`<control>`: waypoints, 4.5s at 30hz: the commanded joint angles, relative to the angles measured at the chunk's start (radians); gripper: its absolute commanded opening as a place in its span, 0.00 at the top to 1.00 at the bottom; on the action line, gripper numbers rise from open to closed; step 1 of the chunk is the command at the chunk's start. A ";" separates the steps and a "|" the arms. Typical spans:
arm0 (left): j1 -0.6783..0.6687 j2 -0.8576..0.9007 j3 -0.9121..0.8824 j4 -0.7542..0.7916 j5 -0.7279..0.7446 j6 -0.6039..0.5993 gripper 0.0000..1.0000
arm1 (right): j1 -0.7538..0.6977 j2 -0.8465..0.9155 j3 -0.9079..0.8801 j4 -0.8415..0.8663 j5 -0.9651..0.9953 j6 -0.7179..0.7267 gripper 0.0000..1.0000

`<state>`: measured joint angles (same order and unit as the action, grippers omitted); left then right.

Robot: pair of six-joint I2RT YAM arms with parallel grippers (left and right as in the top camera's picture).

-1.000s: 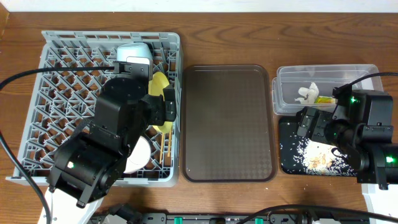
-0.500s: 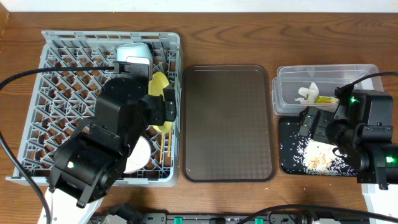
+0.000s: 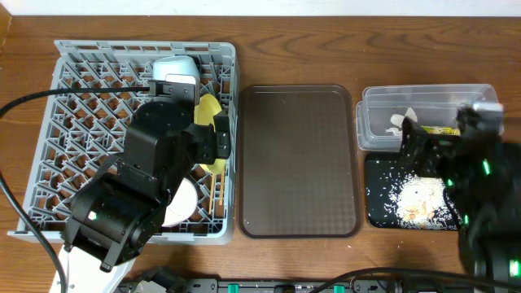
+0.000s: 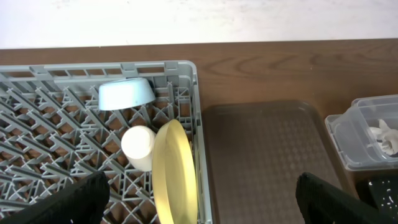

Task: Sort waste into correct bins and load items into the dishwasher

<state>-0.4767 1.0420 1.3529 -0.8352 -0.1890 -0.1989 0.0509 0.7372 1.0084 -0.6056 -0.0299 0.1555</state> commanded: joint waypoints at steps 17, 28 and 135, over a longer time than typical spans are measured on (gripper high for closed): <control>0.004 0.003 0.010 -0.002 0.002 -0.005 0.03 | 0.074 -0.723 -0.674 0.587 0.018 -0.109 0.01; 0.004 0.003 0.010 -0.002 0.002 -0.005 0.03 | 0.074 -0.733 -0.996 0.939 0.014 -0.103 0.01; 0.301 -0.335 -0.008 -0.130 -0.224 0.003 0.03 | 0.003 -0.732 -1.003 0.532 0.011 -0.156 0.01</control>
<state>-0.2066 0.7414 1.3518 -0.9413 -0.3943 -0.1986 0.0547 0.0116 0.0063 -0.0700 -0.0109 0.0029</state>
